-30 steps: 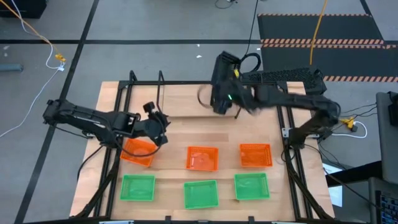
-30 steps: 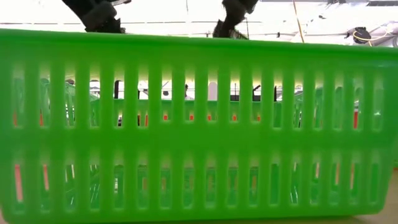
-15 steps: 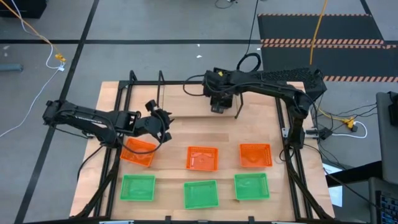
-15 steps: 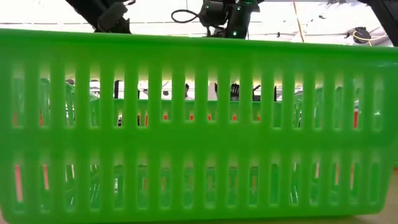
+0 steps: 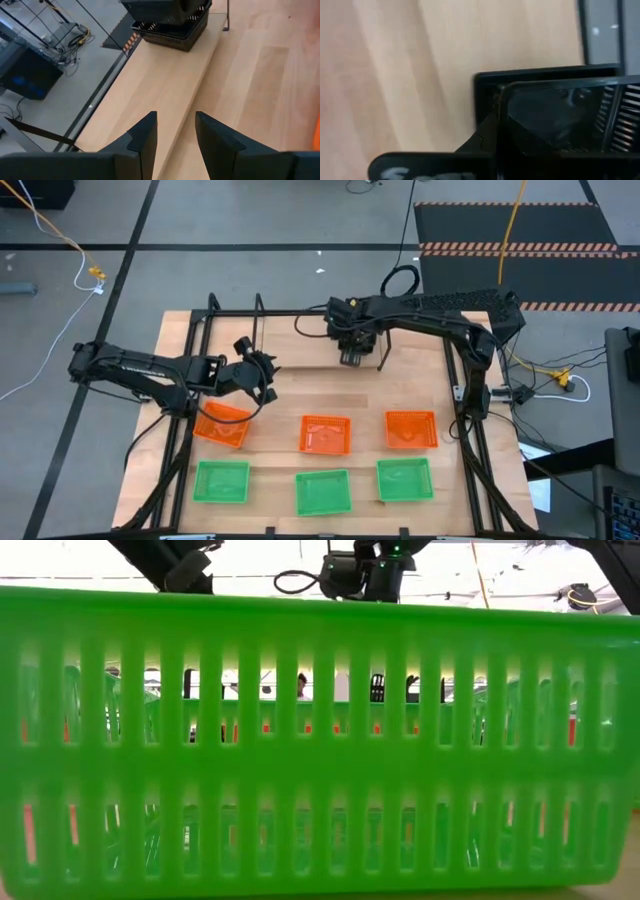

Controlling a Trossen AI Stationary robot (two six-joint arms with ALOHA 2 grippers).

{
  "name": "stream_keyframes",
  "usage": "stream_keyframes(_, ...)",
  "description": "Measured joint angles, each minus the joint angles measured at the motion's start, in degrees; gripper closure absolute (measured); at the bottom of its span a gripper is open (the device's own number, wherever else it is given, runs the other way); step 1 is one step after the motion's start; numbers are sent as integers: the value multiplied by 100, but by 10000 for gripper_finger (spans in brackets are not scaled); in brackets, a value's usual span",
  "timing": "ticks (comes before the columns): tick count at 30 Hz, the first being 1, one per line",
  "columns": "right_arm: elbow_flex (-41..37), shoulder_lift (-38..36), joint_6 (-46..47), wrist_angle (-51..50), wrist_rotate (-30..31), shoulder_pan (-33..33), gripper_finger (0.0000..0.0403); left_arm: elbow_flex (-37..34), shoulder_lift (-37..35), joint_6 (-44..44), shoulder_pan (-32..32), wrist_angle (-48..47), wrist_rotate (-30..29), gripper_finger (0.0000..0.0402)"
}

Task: Stack baskets on shelf by color
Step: Stack the black bin on the black bins on the shelf

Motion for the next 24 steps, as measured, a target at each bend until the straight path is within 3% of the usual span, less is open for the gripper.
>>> stream_keyframes(8,-476,4,-18,329,-37,-15,403,0,0,-27,0,2,-1,266)
stream_keyframes(17,-589,7,-406,200,-574,-23,402,0,0,-37,0,4,-2,266)
stream_keyframes(24,-589,4,-931,3,-617,-20,375,0,0,-131,0,4,-2,266)
